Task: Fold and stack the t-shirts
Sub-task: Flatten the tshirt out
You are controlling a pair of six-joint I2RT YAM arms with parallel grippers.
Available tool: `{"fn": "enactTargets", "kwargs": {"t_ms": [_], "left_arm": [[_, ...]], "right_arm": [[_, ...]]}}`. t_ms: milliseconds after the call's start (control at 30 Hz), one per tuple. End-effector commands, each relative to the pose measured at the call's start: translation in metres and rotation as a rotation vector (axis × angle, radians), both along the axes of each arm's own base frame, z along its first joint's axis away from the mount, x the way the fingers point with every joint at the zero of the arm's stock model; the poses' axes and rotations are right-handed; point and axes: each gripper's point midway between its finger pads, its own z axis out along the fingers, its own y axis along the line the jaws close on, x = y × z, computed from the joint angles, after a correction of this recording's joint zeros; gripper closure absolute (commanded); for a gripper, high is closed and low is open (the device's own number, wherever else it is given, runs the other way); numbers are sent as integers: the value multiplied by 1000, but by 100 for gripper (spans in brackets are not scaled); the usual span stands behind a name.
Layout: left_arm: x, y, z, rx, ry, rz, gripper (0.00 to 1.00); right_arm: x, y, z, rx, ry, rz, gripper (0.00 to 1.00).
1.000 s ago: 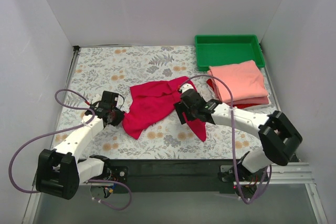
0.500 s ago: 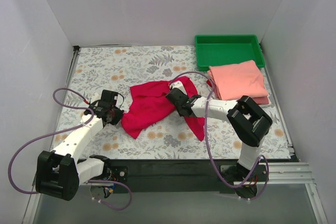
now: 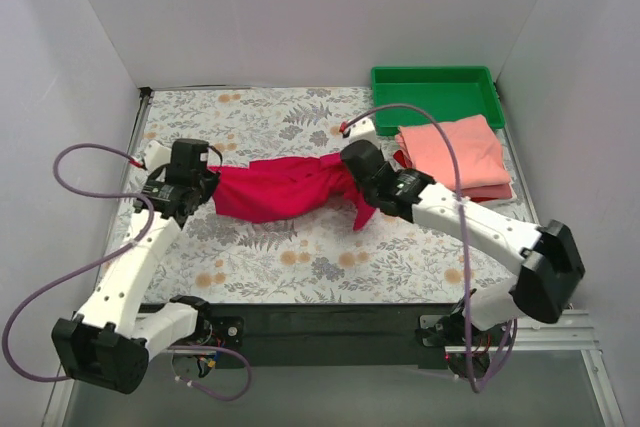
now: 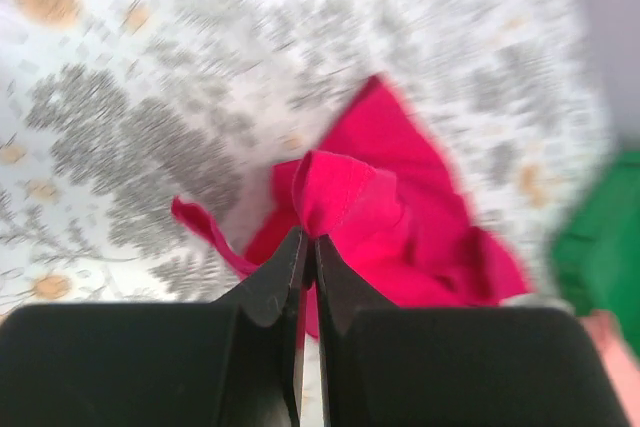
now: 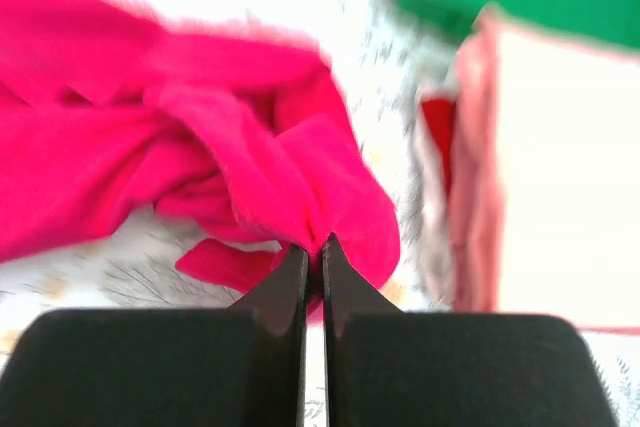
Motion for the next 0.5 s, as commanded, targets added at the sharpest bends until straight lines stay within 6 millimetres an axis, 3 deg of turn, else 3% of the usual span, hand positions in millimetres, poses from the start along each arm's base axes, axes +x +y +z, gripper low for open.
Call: {"fn": "enactTargets", "kwargs": {"t_ms": [0,67,100,133,167,200,233,267,300,333,367,400,433,467], "left_arm": [[-3,22,108,41,-264,65,100],[-13,25,168,23,-415,56,100],[-18,27,187,18,-459,57,100],[-25,29,204,15,-500,59,100],[-39,31,244,-12,-607,51,100],[-47,32,261,0,-648,32,100],[-56,34,282,-3,-705,29,100],[-70,35,314,-17,-787,15,100],[-83,38,333,-14,-840,10,100],[-92,40,346,1,-867,1,100],[-101,42,360,7,-899,-7,100],[-121,45,388,-5,-975,-14,100],[-130,47,399,9,-1002,-23,100],[-139,48,410,8,-1035,-27,100]], "right_arm": [[-1,-7,117,137,-205,38,99],[-14,-11,160,210,-263,108,99],[-19,-11,176,240,-287,140,99],[-32,-12,210,316,-334,199,99],[-40,-14,225,339,-351,234,99],[-47,-16,239,367,-371,266,99],[-64,-20,274,443,-421,326,99],[-72,-24,289,473,-442,348,99],[-82,-29,304,499,-464,378,99],[-100,-37,333,559,-514,430,99],[-109,-41,346,584,-533,455,99],[-118,-45,355,600,-541,484,99],[-136,-51,378,642,-577,543,99],[-144,-54,387,662,-589,564,99]]}}
